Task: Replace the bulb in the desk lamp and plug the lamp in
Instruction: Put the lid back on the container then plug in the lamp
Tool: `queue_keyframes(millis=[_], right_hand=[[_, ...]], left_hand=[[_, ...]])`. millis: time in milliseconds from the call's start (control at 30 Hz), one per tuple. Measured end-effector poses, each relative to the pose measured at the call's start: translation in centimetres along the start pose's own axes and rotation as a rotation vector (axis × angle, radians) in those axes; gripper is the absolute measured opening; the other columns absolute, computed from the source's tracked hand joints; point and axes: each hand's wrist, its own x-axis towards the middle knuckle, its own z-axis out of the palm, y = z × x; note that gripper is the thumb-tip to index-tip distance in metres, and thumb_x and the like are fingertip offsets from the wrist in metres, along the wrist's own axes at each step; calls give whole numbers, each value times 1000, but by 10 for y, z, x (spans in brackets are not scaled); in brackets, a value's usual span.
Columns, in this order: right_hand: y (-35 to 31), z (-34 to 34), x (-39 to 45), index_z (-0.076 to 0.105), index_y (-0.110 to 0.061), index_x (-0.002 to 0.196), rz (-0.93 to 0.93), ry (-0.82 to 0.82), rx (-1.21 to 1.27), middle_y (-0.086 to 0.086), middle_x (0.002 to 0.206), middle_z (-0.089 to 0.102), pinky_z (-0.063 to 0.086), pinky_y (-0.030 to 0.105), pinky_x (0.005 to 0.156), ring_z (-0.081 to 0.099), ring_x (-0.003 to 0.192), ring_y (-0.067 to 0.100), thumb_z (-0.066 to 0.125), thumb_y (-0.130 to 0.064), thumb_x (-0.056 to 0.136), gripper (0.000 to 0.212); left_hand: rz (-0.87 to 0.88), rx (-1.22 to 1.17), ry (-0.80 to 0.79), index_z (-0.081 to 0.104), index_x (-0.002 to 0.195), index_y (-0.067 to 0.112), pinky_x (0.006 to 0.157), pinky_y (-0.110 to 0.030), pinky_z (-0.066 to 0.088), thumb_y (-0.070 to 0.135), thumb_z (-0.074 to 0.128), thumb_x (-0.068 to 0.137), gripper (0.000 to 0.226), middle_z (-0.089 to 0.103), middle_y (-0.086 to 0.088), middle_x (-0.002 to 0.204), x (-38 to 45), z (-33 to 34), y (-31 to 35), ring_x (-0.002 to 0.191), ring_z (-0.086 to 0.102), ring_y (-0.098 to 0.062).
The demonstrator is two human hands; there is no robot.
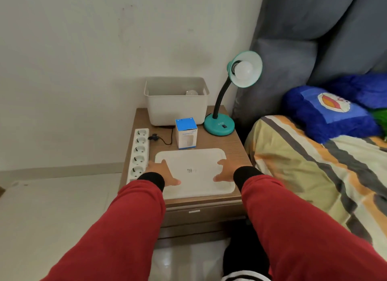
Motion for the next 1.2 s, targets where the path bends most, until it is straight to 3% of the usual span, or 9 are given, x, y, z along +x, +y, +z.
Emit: queue_keyframes(millis=[100,200,333,467,567,800,867,1000,1200], right_hand=[[5,18,5,18,-17,152,4,-21,-15,6,158,23,23,36,116,26,144,26,64,-43,86,84],[8,32,11,20,-21,151,11,1,-27,7,156,29,28,39,116,31,141,29,68,-48,80,89],[10,37,14,26,-19,148,25,70,-41,9,151,36,31,41,114,35,138,30,70,-52,76,91],[10,39,15,35,-16,143,32,123,-52,11,144,44,38,41,109,40,132,31,71,-56,72,88],[9,40,15,36,-16,142,45,138,-31,13,143,44,39,41,107,41,131,31,71,-55,72,87],[11,26,5,25,-11,148,41,144,53,14,150,34,28,40,114,25,141,32,67,-44,82,84],[10,16,-2,22,-12,149,33,167,47,14,151,32,26,40,114,22,142,32,66,-44,83,85],[4,-4,-12,24,-16,147,2,243,78,13,148,36,30,42,113,32,137,31,70,-46,78,88],[-20,-58,-30,29,-17,145,-78,388,115,19,141,37,35,38,108,38,129,33,74,-47,74,89]], left_hand=[[-31,-6,-40,-7,152,17,118,-44,22,64,63,75,115,-3,-23,157,2,18,-1,146,7,-39],[-35,-36,-67,-10,152,19,117,-45,23,60,65,76,114,-10,-27,155,0,30,0,144,11,-42],[-35,-53,-9,0,152,17,113,-45,26,59,68,74,111,8,-25,153,1,38,-1,141,18,-40],[-12,-79,57,22,145,12,107,-41,34,64,70,67,105,38,-15,144,7,40,-7,132,36,-33],[-3,-95,97,33,138,12,102,-40,39,61,72,65,96,46,-12,136,7,42,-9,125,43,-31],[33,-200,154,33,140,10,104,-40,42,55,80,59,104,42,-14,137,-4,30,-11,124,45,-31],[60,-230,185,25,145,12,107,-42,39,57,80,58,113,40,-14,140,-10,21,-14,127,42,-32],[135,-303,253,8,152,14,113,-41,30,53,79,65,119,32,-13,148,-26,-3,-18,136,32,-32],[233,-384,414,10,153,15,114,-40,29,54,79,63,120,30,-13,150,-41,-56,-25,138,31,-32]])
